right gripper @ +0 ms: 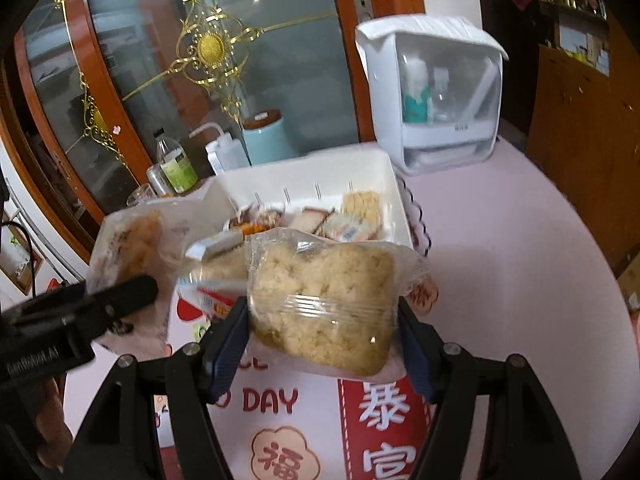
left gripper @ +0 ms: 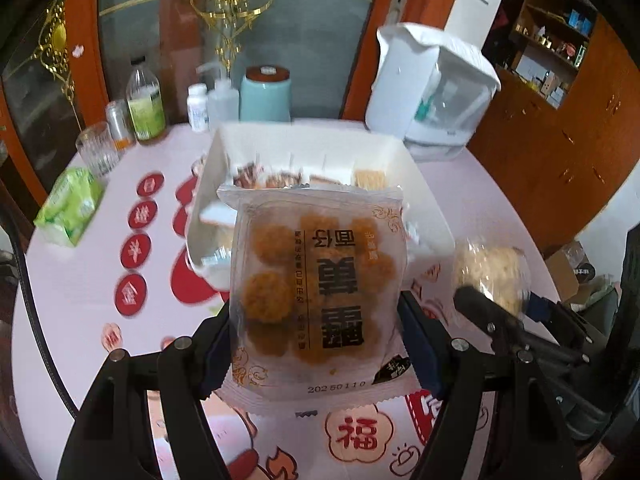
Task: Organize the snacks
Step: 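Carry both bags into the white tray and open both grippers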
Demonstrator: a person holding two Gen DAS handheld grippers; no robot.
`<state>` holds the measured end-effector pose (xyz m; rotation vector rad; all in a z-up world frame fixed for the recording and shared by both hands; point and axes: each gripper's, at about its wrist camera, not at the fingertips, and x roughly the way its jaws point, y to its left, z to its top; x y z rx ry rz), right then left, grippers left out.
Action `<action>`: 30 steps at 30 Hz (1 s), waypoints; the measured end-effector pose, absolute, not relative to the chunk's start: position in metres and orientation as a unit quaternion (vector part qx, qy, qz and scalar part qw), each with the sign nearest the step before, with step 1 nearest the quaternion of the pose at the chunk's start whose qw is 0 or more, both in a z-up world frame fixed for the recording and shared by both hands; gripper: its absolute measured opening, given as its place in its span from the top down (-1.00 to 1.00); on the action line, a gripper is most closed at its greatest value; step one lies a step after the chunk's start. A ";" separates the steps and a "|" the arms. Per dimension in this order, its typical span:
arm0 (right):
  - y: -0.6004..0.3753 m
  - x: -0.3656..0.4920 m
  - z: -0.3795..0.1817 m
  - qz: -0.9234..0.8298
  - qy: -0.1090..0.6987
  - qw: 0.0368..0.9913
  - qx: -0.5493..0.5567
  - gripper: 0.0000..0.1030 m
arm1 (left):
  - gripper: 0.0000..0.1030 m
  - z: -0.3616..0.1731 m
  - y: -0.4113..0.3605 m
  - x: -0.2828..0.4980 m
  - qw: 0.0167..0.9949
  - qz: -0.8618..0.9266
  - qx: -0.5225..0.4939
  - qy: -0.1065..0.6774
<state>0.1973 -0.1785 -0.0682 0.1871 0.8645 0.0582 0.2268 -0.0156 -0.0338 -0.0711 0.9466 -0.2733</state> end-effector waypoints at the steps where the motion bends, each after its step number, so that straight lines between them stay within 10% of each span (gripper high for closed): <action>1: -0.180 0.200 -0.064 0.029 0.415 0.905 0.090 -0.35 | -0.42 -0.029 -0.015 0.230 0.883 -0.130 -0.033 0.451; 18: -0.187 0.287 0.010 0.032 0.361 0.931 0.053 -0.35 | -0.43 0.066 -0.009 0.308 0.922 -0.073 0.025 0.379; 30: -0.183 0.353 -0.062 0.049 0.450 0.890 0.060 -0.49 | -0.57 0.029 -0.026 0.366 0.916 -0.081 0.012 0.393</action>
